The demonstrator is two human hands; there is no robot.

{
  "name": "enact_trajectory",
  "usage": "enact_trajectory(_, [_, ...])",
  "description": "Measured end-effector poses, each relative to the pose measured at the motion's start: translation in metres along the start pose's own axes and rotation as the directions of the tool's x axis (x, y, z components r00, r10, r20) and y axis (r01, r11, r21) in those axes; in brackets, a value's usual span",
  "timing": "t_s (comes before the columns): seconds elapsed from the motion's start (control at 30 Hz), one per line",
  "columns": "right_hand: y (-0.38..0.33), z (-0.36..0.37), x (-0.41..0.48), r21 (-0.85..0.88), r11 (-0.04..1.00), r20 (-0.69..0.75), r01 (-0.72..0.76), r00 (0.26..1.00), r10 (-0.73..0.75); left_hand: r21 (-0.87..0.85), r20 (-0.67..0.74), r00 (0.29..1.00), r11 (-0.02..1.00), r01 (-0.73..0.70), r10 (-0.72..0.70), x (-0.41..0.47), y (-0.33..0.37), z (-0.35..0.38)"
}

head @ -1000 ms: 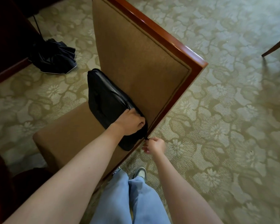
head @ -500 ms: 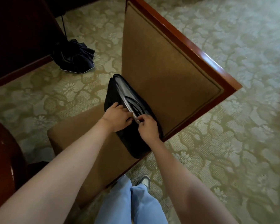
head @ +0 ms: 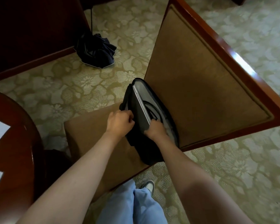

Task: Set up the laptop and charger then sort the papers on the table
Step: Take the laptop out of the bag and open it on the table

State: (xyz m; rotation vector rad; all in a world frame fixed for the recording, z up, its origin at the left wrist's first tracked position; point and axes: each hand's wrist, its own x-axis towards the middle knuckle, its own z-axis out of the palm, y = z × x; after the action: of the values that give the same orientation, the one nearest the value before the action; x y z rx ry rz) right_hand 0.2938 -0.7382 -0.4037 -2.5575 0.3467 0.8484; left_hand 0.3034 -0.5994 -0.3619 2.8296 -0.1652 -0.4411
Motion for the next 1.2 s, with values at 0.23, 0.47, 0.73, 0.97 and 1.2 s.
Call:
enact_trajectory(0.23, [-0.02, 0.008, 0.013, -0.136, 0.991, -0.077, 0.014, 0.997, -0.025, -0.254, -0.105, 0.986, 0.962, 0.099, -0.129, -0.007, -0.014, 0.008])
enact_trajectory(0.47, [-0.035, 0.011, 0.007, -0.177, 0.981, -0.078, 0.08, 0.992, -0.095, -0.623, 0.105, 0.985, 0.763, 0.174, -0.139, -0.001, -0.019, 0.005])
enact_trajectory(0.73, [-0.026, -0.007, -0.01, -0.005, 0.981, -0.178, 0.194, 0.965, -0.192, -0.758, 0.286, 0.953, 0.585, 0.288, -0.099, 0.011, -0.002, 0.004])
enact_trajectory(0.97, [-0.017, -0.046, -0.021, 0.076, 0.976, -0.249, 0.204, 0.952, -0.179, -0.737, 0.355, 0.933, 0.598, 0.314, -0.053, 0.017, 0.011, -0.002])
enact_trajectory(1.2, [-0.015, -0.083, -0.042, 0.096, 0.974, -0.314, 0.207, 0.935, -0.168, -0.75, 0.462, 0.887, 0.537, 0.386, 0.007, 0.026, 0.035, -0.018])
